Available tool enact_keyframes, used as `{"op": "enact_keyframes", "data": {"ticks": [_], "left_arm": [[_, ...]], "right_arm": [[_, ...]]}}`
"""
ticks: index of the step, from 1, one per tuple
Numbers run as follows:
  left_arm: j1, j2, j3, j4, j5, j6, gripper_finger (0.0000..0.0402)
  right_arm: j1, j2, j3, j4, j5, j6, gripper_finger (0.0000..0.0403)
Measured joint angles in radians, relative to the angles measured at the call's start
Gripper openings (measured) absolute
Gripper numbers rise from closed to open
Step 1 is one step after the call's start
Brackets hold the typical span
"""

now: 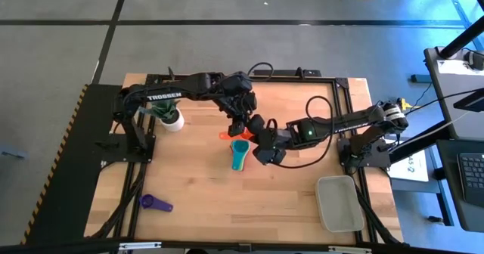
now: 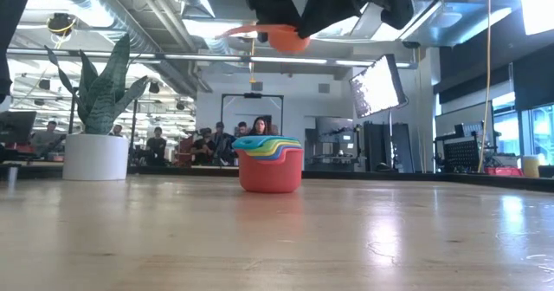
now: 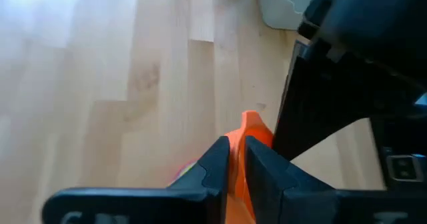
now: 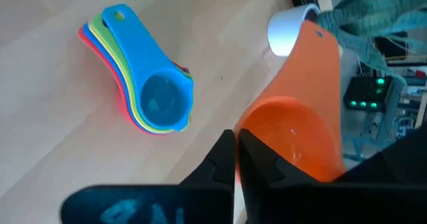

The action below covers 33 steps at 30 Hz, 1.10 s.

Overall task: Nest measuring cups in basket
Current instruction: Stack the orange measuring cup on top of the light blue measuring cup

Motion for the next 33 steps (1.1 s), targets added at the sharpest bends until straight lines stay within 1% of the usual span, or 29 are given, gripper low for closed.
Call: {"op": "enact_keyframes", "data": {"ticks": [3,6,8,10,12,16,20,25,29,33], "left_arm": [[-0.002,-0.004,0.000,-0.006,-0.058,0.020,0.0057],[-0.002,-0.020,-0.002,-0.021,-0.083,0.026,0.0072],[-0.002,-0.022,-0.001,-0.022,-0.078,0.025,0.0078],[-0.002,-0.030,-0.004,-0.018,-0.051,0.021,0.0081],[-0.003,-0.037,0.000,0.007,-0.023,0.022,0.0081],[-0.003,-0.034,-0.002,-0.010,-0.010,0.022,0.0079],[-0.001,-0.035,-0.002,-0.009,-0.018,0.023,0.0079],[0.012,-0.061,-0.003,-0.057,-0.094,0.057,0.0079],[0.033,-0.125,-0.002,-0.086,-0.194,0.096,0.0079],[0.042,-0.197,-0.001,-0.103,-0.238,0.129,0.0079]], "right_arm": [[-0.002,-0.001,0.001,-0.017,0.004,0.017,0.0000],[-0.002,-0.003,0.002,-0.021,0.003,0.019,0.0000],[-0.003,-0.003,0.002,-0.026,-0.020,0.019,0.0000],[-0.009,-0.003,0.002,-0.027,-0.053,0.020,0.0000],[-0.013,0.005,0.002,-0.025,-0.056,0.019,0.0000],[-0.018,0.007,0.002,-0.022,-0.068,0.016,0.0001],[-0.018,0.007,0.002,-0.023,-0.087,0.021,0.0001],[-0.017,0.007,0.002,-0.038,-0.168,0.048,0.0001],[-0.016,0.010,0.001,-0.054,-0.191,0.054,0.0001],[-0.018,0.014,0.001,-0.046,-0.244,0.048,0.0000]]}}
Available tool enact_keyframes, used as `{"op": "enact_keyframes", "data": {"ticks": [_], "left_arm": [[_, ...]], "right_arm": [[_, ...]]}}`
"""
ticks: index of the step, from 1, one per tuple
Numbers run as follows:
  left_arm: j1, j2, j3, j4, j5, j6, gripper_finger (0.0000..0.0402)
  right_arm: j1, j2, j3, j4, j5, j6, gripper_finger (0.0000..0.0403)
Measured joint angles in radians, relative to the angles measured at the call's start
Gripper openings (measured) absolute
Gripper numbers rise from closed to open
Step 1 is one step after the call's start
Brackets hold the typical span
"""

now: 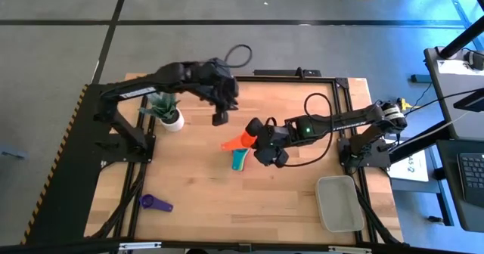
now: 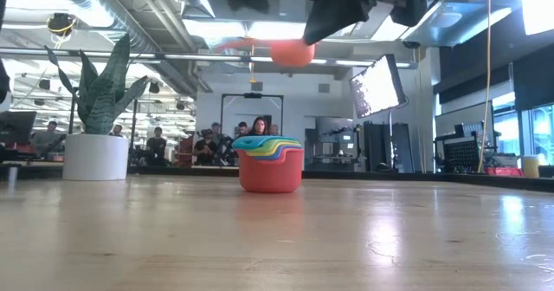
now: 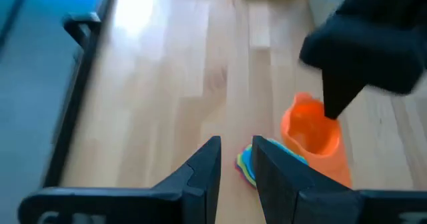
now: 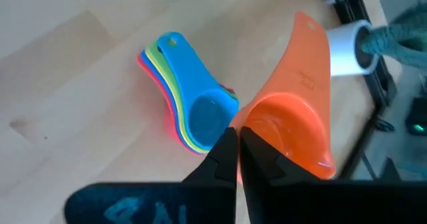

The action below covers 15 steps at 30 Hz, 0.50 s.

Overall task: Nest measuring cups in basket
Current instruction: Stack the orange measuring cup on top of the light blue measuring cup

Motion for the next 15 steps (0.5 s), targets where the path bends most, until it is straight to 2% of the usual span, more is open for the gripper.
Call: {"op": "enact_keyframes", "data": {"ticks": [6,11,15], "left_arm": [[-0.067,-0.081,0.000,0.036,0.064,0.099,0.0079],[-0.172,-0.104,-0.002,0.083,0.122,0.184,0.0079],[-0.239,-0.116,-0.002,0.101,0.126,0.209,0.0079]], "right_arm": [[-0.026,0.064,0.000,0.007,-0.076,-0.033,0.0000],[-0.072,0.105,-0.001,0.024,-0.200,-0.053,0.0000],[-0.103,0.106,-0.001,0.039,-0.215,-0.091,0.0000]]}}
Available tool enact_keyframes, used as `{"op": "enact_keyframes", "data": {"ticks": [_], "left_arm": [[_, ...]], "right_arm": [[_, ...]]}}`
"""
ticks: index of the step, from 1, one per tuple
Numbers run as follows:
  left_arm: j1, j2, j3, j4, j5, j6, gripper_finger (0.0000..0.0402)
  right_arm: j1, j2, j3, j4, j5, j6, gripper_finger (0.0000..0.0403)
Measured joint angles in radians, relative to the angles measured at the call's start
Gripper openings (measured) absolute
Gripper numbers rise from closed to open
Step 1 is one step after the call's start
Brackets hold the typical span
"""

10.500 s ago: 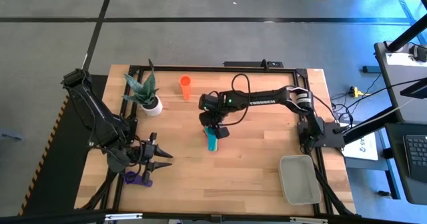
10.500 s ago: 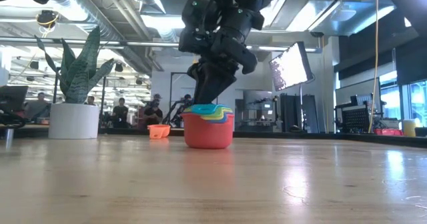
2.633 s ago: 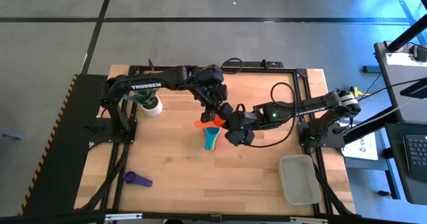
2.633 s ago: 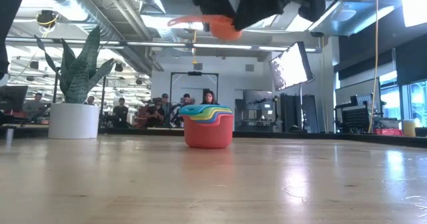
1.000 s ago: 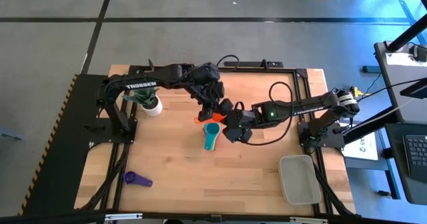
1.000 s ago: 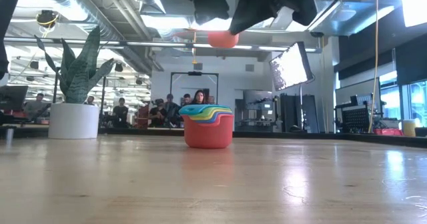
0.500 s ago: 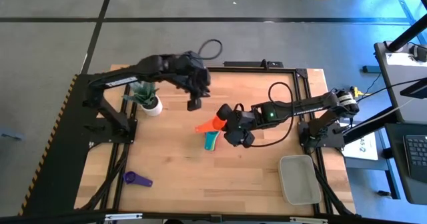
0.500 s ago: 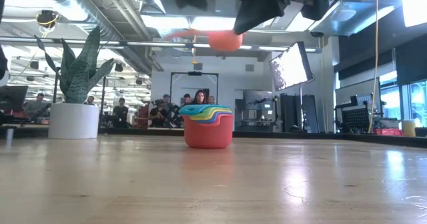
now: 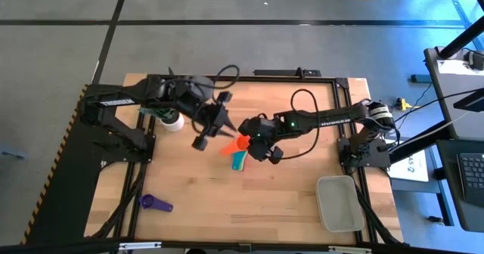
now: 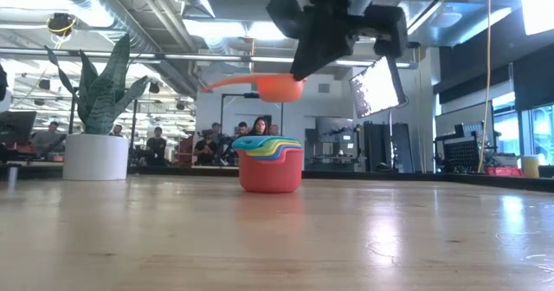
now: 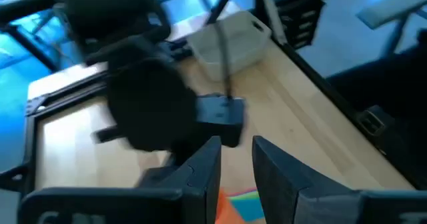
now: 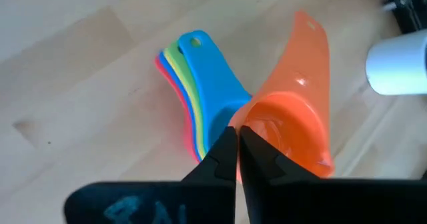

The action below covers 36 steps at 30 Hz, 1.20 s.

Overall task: Nest measuring cups in basket
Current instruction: Stack the orange measuring cup on top of the light blue measuring cup

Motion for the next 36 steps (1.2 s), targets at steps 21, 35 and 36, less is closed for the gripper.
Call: {"op": "enact_keyframes", "data": {"ticks": [21,35,36], "left_arm": [[-0.063,-0.046,-0.033,0.019,-0.003,-0.007,0.0078],[-0.063,-0.046,-0.033,-0.009,-0.002,-0.010,0.0079],[-0.063,-0.046,-0.033,-0.009,-0.002,-0.012,0.0079]], "right_arm": [[-0.025,0.101,0.001,0.060,-0.060,-0.174,0.0000],[-0.057,0.142,0.001,0.047,-0.088,-0.119,0.0000],[-0.057,0.142,0.001,0.040,-0.088,-0.118,0.0000]]}}
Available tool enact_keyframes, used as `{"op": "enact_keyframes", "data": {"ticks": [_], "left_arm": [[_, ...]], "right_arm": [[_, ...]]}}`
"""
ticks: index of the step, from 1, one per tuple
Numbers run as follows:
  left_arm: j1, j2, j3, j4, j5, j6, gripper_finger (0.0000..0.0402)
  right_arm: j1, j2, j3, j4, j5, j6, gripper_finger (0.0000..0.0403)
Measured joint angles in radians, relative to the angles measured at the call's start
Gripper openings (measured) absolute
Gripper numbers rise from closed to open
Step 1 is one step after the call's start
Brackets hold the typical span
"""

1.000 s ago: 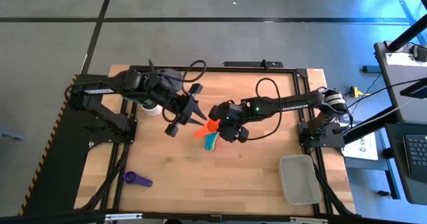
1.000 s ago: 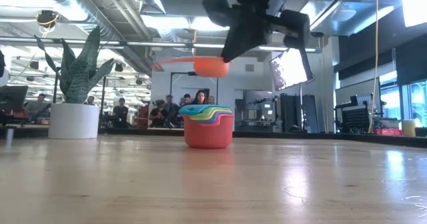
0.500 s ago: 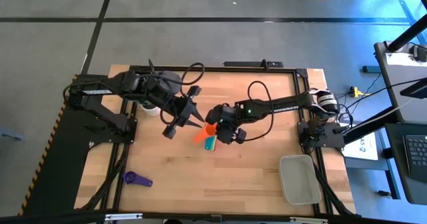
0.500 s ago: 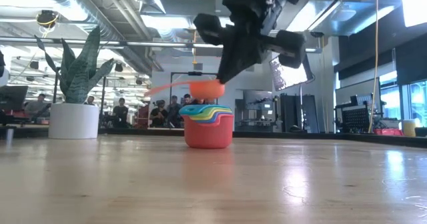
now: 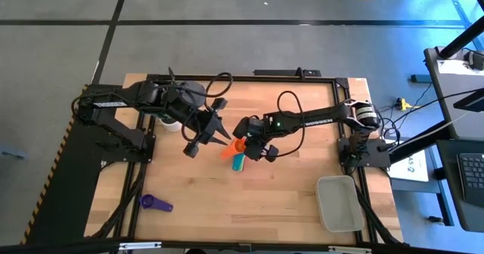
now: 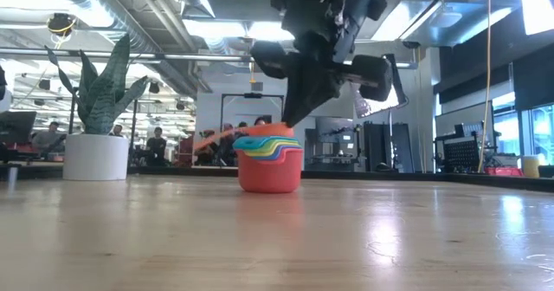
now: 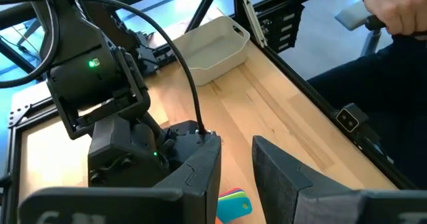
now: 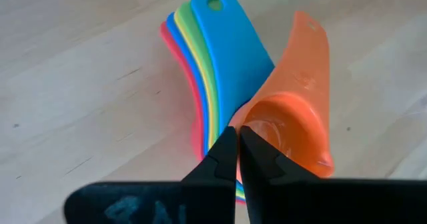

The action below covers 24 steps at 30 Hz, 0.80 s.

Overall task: Nest measuring cups in basket
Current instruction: Stack the orange measuring cup on top of the light blue measuring cup

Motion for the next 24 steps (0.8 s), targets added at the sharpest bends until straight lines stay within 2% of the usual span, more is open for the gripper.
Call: {"op": "enact_keyframes", "data": {"ticks": [8,18,24], "left_arm": [[0.000,0.000,0.000,-0.005,-0.005,-0.019,0.0079],[0.000,0.000,0.000,-0.007,-0.005,-0.024,0.0079],[0.000,0.000,0.000,-0.021,-0.029,-0.033,0.0079]], "right_arm": [[-0.012,0.004,0.000,-0.034,-0.003,0.029,0.0007],[-0.012,0.004,0.000,-0.049,-0.003,0.087,0.0098],[-0.004,-0.008,0.000,-0.055,0.054,0.107,0.0122]]}}
